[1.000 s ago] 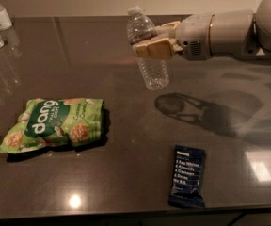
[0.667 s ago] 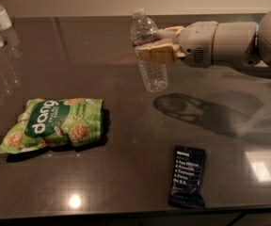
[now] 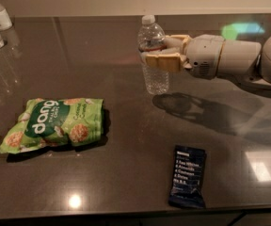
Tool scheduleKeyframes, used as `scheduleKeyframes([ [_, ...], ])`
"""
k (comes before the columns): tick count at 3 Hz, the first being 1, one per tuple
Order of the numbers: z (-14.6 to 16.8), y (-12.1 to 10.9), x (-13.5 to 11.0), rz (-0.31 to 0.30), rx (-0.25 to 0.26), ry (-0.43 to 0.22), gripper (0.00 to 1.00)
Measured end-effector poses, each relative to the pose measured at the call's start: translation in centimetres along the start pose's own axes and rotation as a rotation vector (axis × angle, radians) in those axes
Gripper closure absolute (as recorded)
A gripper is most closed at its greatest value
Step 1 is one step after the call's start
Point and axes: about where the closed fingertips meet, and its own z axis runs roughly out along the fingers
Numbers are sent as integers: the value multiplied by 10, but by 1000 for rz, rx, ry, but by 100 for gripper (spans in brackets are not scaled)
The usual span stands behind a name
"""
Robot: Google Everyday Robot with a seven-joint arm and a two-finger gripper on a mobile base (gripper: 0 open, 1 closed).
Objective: Place water bottle upright
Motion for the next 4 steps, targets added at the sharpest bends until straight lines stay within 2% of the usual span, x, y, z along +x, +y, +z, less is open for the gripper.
scheduleKeyframes([
  [2, -2, -3, 16, 6, -10, -58, 100],
  [4, -1, -3, 25, -21, -30, -120, 100],
])
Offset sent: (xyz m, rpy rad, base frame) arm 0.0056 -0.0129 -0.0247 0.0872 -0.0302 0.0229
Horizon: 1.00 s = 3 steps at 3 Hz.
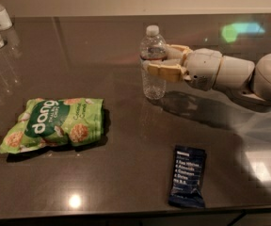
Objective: Place water bottle upright
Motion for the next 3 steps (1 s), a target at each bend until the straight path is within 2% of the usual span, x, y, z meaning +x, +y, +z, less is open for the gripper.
scheduleKeyframes([
  [1, -1, 0, 5, -4, 4, -7, 82],
  [3, -4, -2, 13, 4, 19, -18, 36],
])
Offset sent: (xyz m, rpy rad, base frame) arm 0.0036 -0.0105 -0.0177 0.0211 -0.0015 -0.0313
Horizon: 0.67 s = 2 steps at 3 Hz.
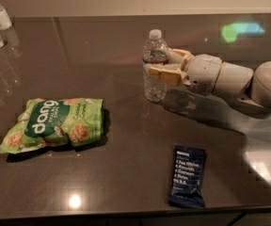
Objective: Place water bottle upright
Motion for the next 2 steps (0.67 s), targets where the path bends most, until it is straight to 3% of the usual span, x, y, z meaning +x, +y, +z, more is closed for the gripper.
scheduleKeyframes([
  [1, 2, 2, -1, -1, -5, -1, 12],
  [2, 4, 3, -2, -2, -9, -1, 0],
])
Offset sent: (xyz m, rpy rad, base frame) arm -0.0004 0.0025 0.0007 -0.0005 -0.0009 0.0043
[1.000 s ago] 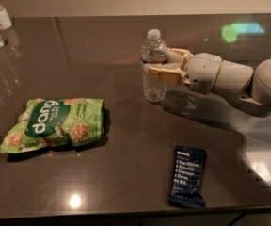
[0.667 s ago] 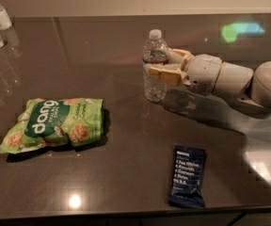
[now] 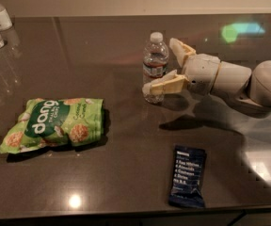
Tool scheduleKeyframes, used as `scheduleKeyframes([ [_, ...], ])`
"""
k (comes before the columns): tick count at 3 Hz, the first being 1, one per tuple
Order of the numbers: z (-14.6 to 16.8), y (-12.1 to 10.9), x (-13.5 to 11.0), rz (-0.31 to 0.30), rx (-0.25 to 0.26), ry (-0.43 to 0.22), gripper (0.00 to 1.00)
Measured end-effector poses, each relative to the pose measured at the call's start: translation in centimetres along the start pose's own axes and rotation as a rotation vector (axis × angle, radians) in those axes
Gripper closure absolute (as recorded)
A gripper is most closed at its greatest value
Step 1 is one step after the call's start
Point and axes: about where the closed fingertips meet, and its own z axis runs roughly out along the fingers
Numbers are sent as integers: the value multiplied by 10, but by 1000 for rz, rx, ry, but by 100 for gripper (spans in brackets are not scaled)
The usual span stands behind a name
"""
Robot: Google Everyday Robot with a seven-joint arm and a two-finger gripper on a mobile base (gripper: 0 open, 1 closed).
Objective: Place water bottle upright
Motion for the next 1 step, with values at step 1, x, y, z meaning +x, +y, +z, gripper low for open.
scheduleKeyframes([
  [1, 0, 0, 0, 0, 0, 0, 0],
])
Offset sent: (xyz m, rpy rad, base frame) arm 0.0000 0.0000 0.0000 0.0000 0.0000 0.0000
